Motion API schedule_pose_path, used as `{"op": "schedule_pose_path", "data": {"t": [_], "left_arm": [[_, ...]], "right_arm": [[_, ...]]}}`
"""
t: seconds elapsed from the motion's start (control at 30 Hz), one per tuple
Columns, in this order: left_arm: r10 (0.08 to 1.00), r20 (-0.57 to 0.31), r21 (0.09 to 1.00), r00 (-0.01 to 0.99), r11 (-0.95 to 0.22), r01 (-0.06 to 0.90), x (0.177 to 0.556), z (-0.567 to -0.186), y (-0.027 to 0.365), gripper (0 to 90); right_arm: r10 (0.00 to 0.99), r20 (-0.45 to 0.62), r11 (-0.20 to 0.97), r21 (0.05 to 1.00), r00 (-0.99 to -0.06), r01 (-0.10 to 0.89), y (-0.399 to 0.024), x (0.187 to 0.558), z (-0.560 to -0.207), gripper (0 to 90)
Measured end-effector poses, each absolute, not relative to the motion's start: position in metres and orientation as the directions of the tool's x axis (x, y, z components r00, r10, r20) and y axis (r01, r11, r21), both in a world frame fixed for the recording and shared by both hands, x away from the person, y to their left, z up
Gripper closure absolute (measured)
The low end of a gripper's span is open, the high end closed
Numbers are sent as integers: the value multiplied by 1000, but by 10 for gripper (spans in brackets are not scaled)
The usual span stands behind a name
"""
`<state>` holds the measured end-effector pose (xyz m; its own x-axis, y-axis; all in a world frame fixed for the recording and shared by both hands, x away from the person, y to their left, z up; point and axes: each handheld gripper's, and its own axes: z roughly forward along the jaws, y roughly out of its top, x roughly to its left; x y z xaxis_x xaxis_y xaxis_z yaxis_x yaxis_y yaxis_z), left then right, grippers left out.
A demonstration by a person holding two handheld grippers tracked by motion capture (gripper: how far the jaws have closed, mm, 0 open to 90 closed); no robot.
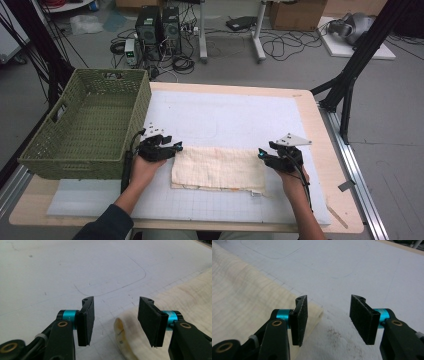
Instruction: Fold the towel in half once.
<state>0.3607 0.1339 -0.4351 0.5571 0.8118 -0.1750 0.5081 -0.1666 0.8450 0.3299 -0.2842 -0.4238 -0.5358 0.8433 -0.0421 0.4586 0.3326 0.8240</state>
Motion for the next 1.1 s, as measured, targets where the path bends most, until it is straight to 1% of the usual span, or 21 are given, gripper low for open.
{"op": "schedule_pose_path", "data": {"t": [0.1,0.17,0.2,0.3,0.37,0.43,0.47,0.5,0.53,0.57,0.6,0.67,0.73,0.87,0.97,1.1], "left_arm": [[801,-214,828,559,-155,539,373,-436,131,476],[798,-225,813,559,-162,559,379,-437,128,472],[793,-233,807,563,-165,567,381,-439,127,475],[777,-228,764,587,-231,603,382,-447,122,510],[777,-218,758,590,-246,604,381,-447,122,539],[762,-209,747,613,-280,603,379,-446,122,684],[759,-197,747,621,-294,596,378,-446,121,757],[755,-181,749,631,-310,585,375,-446,121,789],[752,-171,752,636,-318,578,373,-446,121,846],[755,-170,760,634,-309,572,371,-447,121,855],[757,-161,766,633,-309,564,369,-448,123,860],[770,-154,784,619,-285,551,367,-447,127,863],[781,-152,816,606,-247,523,367,-445,130,863],[801,-117,863,588,-211,460,370,-440,134,863],[810,-112,854,576,-218,473,377,-439,131,862],[827,-103,868,553,-197,456,384,-442,127,861]], "right_arm": [[833,-11,328,815,-554,478,-280,344,-427,513],[824,24,319,806,-565,499,-277,353,-431,532],[822,25,326,798,-568,507,-276,356,-434,545],[807,57,340,769,-588,541,-274,363,-442,548],[801,63,358,746,-595,561,-273,364,-446,550],[796,67,363,743,-602,562,-274,365,-447,584],[790,77,363,741,-608,565,-274,365,-447,645],[786,83,365,739,-613,567,-273,364,-447,666],[787,85,362,739,-611,569,-273,364,-447,738],[776,104,361,735,-622,574,-273,363,-447,833],[767,104,370,734,-633,570,-272,362,-447,846],[760,55,410,733,-648,543,-270,360,-444,857],[762,27,418,742,-647,523,-268,359,-443,860],[776,-40,423,773,-629,472,-261,358,-438,860],[794,-74,420,784,-603,457,-257,362,-437,859],[820,-82,402,788,-566,467,-255,369,-436,859]]}}
